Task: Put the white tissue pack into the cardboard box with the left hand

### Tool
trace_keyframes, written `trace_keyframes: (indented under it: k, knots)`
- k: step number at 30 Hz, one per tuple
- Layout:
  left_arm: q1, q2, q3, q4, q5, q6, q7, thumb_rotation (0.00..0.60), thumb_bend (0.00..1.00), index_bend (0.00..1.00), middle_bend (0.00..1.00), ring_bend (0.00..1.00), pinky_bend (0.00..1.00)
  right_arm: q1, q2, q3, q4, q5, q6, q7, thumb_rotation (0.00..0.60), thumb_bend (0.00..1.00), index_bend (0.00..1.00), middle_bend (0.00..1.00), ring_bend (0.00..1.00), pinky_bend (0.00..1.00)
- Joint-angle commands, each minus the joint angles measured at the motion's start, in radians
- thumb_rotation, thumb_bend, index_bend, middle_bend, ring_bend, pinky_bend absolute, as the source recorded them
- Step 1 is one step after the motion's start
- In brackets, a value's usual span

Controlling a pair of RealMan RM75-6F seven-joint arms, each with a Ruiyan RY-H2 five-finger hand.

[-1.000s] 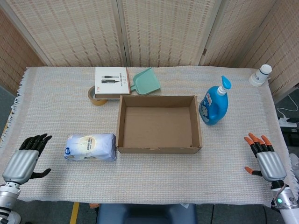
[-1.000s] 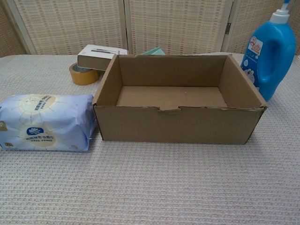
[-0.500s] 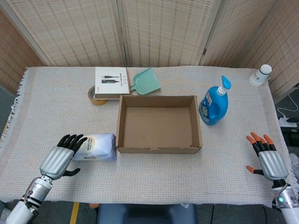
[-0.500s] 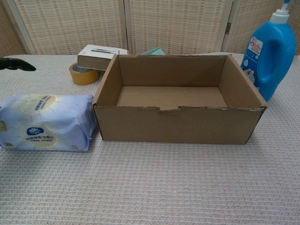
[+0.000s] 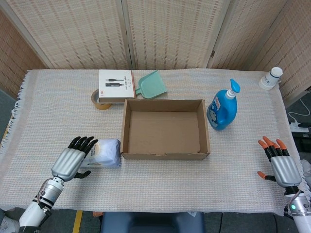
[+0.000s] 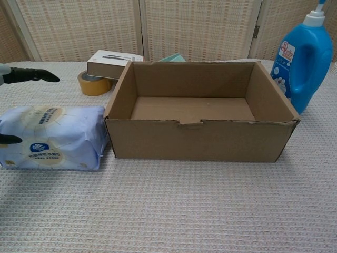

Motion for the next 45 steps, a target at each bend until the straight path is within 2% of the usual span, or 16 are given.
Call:
trace_keyframes:
  k: [1, 13, 22, 28, 30, 31, 32, 33, 35, 38, 42, 45]
  knots:
    - [-0.032, -0.028, -0.007, 0.026, -0.061, -0.016, 0.028, 0.6, 0.18, 0.0, 0.0, 0.0, 0.05, 0.0, 0.0, 0.001, 0.0, 0.001, 0.0, 0.001, 0.6, 0.0, 0.09, 0.0, 0.0, 0.0]
    - [-0.103, -0.105, -0.008, 0.145, -0.187, -0.059, 0.032, 0.6, 0.19, 0.0, 0.0, 0.0, 0.05, 0.001, -0.001, 0.005, 0.006, 0.009, -0.004, 0.0, 0.6, 0.0, 0.09, 0.0, 0.0, 0.0]
    - [-0.139, -0.145, 0.002, 0.25, -0.239, -0.1, 0.004, 0.6, 0.19, 0.0, 0.0, 0.0, 0.05, 0.002, -0.006, 0.008, 0.014, 0.015, -0.011, -0.004, 0.6, 0.0, 0.09, 0.0, 0.0, 0.0]
    - [-0.152, -0.151, 0.015, 0.28, -0.263, -0.112, -0.003, 0.6, 0.21, 0.0, 0.01, 0.0, 0.07, 0.003, -0.011, 0.01, 0.019, 0.018, -0.013, -0.006, 0.6, 0.0, 0.1, 0.0, 0.0, 0.0]
    - [-0.149, -0.162, 0.016, 0.292, -0.249, -0.092, -0.01, 0.6, 0.22, 0.01, 0.08, 0.03, 0.11, 0.003, -0.011, 0.011, 0.019, 0.02, -0.014, -0.006, 0.6, 0.0, 0.1, 0.0, 0.0, 0.0]
    - [-0.147, -0.166, 0.017, 0.295, -0.244, -0.084, -0.014, 0.6, 0.23, 0.04, 0.14, 0.06, 0.15, 0.003, -0.011, 0.011, 0.019, 0.02, -0.014, -0.006, 0.6, 0.0, 0.1, 0.0, 0.0, 0.0]
    - [-0.145, -0.169, 0.017, 0.299, -0.239, -0.078, -0.018, 0.6, 0.24, 0.1, 0.22, 0.13, 0.2, 0.003, -0.011, 0.011, 0.018, 0.02, -0.014, -0.006, 0.6, 0.0, 0.1, 0.0, 0.0, 0.0]
    - [-0.145, -0.171, 0.02, 0.302, -0.234, -0.075, -0.02, 0.6, 0.24, 0.14, 0.25, 0.16, 0.22, 0.002, -0.01, 0.012, 0.017, 0.02, -0.012, -0.005, 0.6, 0.0, 0.1, 0.0, 0.0, 0.0]
    - [-0.148, -0.166, 0.027, 0.302, -0.23, -0.082, -0.017, 0.6, 0.25, 0.28, 0.38, 0.27, 0.33, 0.002, -0.01, 0.012, 0.016, 0.02, -0.01, -0.004, 0.6, 0.0, 0.1, 0.0, 0.0, 0.0]
    - [-0.156, -0.145, 0.034, 0.287, -0.239, -0.092, -0.005, 0.6, 0.26, 0.41, 0.51, 0.38, 0.43, 0.001, -0.008, 0.013, 0.015, 0.021, -0.01, -0.001, 0.6, 0.0, 0.1, 0.0, 0.0, 0.0]
    - [-0.164, -0.11, 0.042, 0.262, -0.253, -0.098, 0.007, 0.6, 0.28, 0.5, 0.6, 0.46, 0.51, 0.001, -0.006, 0.014, 0.013, 0.021, -0.008, 0.004, 0.6, 0.0, 0.1, 0.0, 0.0, 0.0]
    - [-0.165, -0.081, 0.042, 0.247, -0.252, -0.095, 0.0, 0.6, 0.28, 0.5, 0.61, 0.47, 0.52, 0.0, -0.004, 0.014, 0.012, 0.021, -0.008, 0.006, 0.6, 0.0, 0.1, 0.0, 0.0, 0.0]
